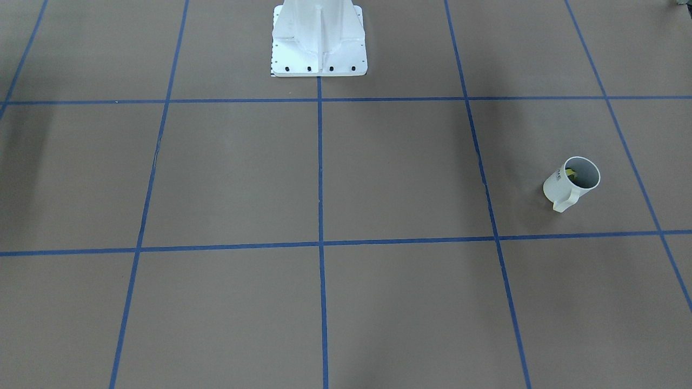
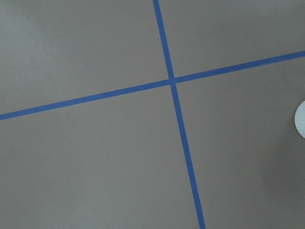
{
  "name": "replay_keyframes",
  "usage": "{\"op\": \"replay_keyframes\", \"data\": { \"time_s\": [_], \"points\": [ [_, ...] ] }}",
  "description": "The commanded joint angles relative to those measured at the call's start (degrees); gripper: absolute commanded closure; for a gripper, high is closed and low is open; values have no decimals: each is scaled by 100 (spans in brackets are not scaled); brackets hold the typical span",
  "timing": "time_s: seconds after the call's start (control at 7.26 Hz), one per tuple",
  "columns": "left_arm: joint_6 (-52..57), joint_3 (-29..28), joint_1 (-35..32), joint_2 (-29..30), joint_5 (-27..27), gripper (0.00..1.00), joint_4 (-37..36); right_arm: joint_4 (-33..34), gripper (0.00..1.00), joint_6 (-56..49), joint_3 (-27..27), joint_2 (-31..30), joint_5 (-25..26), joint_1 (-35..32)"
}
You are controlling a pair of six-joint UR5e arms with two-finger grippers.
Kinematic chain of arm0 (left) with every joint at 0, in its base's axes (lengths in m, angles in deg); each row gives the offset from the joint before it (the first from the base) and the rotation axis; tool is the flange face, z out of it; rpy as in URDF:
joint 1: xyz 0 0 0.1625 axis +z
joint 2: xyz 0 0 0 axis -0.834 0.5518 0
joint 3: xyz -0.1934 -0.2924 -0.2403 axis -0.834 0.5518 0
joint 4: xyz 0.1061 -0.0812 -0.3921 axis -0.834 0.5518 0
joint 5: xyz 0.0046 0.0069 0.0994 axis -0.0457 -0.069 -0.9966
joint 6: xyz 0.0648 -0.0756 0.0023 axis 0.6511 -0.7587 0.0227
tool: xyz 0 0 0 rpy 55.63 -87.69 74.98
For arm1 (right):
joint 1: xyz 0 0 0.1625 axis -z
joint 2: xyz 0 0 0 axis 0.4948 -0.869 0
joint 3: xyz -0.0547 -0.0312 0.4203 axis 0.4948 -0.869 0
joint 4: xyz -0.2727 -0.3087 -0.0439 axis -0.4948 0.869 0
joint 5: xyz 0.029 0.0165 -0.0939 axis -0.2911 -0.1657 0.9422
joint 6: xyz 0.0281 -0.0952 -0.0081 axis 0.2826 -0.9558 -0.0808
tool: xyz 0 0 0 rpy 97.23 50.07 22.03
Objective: Left arm hands cup to right arm to dump lemon
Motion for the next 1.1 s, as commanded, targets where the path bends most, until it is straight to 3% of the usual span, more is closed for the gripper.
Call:
{"op": "replay_keyframes", "data": {
  "time_s": [0.0,0.28,0.83,0.96],
  "points": [
    [-16,135,1,-26,-31,0,150,-158,0,46,286,122,4,0],
    [-16,40,1,340,-84,0,474,-1174,0,37,366,175,57,0],
    [-77,152,10,457,-14,0,1011,-1836,0,265,392,176,224,9],
    [-521,92,88,457,-14,0,1335,-1977,0,414,375,228,189,174]
  ]
}}
